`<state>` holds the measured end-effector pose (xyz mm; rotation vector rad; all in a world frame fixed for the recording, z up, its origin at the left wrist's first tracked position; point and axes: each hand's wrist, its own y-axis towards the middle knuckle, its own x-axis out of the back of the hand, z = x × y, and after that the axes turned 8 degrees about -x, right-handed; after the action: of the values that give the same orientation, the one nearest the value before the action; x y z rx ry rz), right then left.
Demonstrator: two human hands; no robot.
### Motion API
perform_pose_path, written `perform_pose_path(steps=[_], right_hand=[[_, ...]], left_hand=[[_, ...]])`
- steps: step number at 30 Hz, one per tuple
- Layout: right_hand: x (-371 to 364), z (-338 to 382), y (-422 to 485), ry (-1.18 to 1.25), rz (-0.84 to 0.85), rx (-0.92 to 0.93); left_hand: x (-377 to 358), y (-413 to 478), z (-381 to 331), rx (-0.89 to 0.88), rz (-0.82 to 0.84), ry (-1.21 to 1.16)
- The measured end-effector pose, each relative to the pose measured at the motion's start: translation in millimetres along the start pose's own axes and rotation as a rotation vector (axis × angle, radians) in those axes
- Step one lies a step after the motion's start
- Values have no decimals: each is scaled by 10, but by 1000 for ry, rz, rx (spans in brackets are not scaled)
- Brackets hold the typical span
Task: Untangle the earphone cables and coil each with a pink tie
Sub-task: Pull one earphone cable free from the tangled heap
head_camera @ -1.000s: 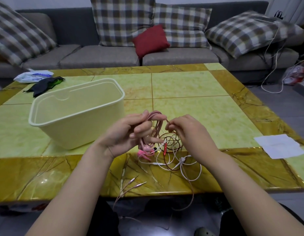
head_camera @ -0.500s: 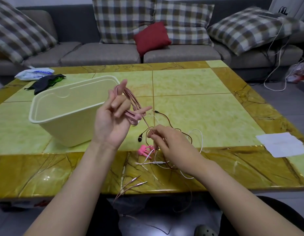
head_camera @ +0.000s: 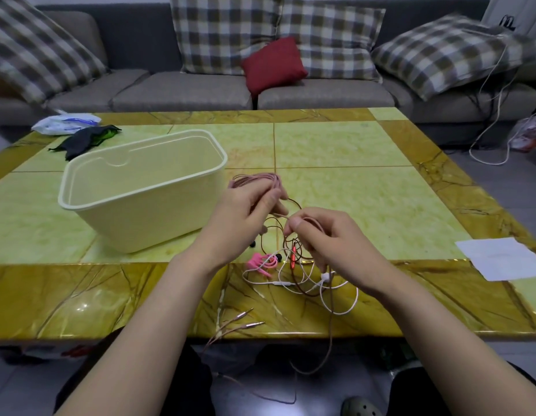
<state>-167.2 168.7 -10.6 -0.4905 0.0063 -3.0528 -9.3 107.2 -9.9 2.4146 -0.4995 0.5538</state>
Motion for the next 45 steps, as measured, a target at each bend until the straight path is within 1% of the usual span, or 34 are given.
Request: perform_pose_path(steps=[3, 5, 6, 9, 12, 13, 15, 16, 18, 21, 23, 25, 27, 29, 32, 33, 34, 35, 37, 38, 41, 43, 45], right_hand=[[114, 6, -15, -22, -34, -14], [178, -1, -26, -58, -50, 31], [205, -25, -24, -91, -59, 68], [248, -124, -7, -336, -146, 177], [265, -198, 21, -648, -246, 395], [265, -206, 29, -715, -273, 456], [265, -205, 45, -793, -328, 514], [258, -199, 53, -804, -351, 521], [238, -188, 56, -767, -370, 514], [173, -189, 55, -611, -325, 473], [124, -193, 52, -507, -303, 451], [93, -196, 37, -497, -315, 447], [84, -186, 14, -655, -371, 457], [90, -179, -6, -870, -459, 465], [143, -124, -50, -1162, -587, 378], [160, -96, -67, -1219, -577, 320], [181, -77, -85, -1214, -530, 263], [213, -50, -119, -1148, -452, 209], [270, 17, -218, -902, -290, 144], [288, 62, -275, -773, -254, 140], [319, 181, -391, -356, -238, 173], [344, 204, -418, -113, -221, 139], [383, 170, -417, -2, -222, 92]], left_hand=[[-21, -19, -36, -11, 129, 85], [-19, -12, -80, 64, 221, 84], [-9, -10, -106, 124, 271, 33], [36, -20, -182, 255, 392, -178], [73, -39, -197, 298, 444, -279], [91, -36, -201, 310, 457, -308], [135, -27, -195, 326, 469, -390], [153, -21, -194, 336, 466, -462], [174, -16, -187, 379, 448, -685], [143, -7, -186, 421, 424, -1018], [106, -4, -184, 428, 406, -1166], [83, -12, -170, 462, 411, -1262], [52, -37, -179, 499, 400, -1309], [18, -61, -172, 541, 347, -1291], [-37, -96, -219, 553, 338, -1272], [-54, -101, -240, 554, 341, -1269], [-72, -105, -259, 555, 342, -1276], [-81, -102, -285, 549, 344, -1295], [-81, -85, -323, 517, 355, -1390], [-72, -73, -336, 494, 372, -1451], [-51, -64, -393, 434, 430, -1618], [-61, -77, -456, 419, 421, -1691], [-55, -67, -492, 386, 400, -1714]])
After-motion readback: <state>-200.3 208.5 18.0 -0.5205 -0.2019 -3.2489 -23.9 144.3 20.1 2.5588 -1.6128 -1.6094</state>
